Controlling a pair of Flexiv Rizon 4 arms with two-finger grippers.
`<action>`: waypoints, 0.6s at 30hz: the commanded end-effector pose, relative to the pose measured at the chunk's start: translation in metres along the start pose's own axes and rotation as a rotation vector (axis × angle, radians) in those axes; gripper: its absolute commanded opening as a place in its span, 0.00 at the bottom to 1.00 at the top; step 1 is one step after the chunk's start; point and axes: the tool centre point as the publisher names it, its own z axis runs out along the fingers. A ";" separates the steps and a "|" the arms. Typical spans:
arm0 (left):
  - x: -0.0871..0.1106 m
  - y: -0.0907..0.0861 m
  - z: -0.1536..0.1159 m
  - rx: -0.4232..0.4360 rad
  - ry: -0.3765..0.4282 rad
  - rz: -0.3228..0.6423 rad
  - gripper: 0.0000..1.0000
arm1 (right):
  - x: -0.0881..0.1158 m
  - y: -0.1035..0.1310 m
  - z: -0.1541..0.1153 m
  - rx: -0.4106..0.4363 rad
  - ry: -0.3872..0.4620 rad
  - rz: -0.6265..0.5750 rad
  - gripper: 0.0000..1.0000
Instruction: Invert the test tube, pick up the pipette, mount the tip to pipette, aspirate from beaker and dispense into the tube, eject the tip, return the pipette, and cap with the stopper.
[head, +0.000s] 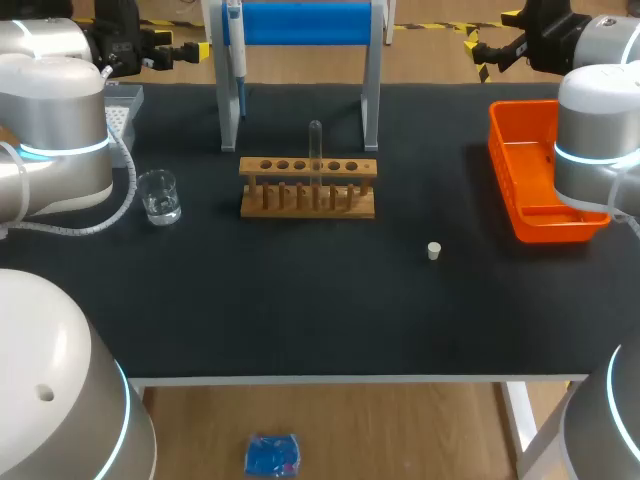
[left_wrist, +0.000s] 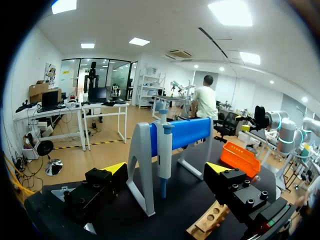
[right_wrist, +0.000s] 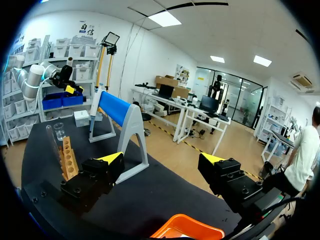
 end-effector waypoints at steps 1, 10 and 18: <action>0.000 0.000 0.000 0.000 0.000 0.000 1.00 | 0.004 0.001 -0.003 -0.017 0.028 -0.006 1.00; 0.000 0.000 0.000 0.000 0.000 0.000 1.00 | 0.048 0.004 -0.025 -0.109 0.221 -0.060 1.00; 0.000 0.000 0.000 0.000 0.000 0.000 1.00 | 0.107 -0.009 -0.048 -0.150 0.438 -0.122 1.00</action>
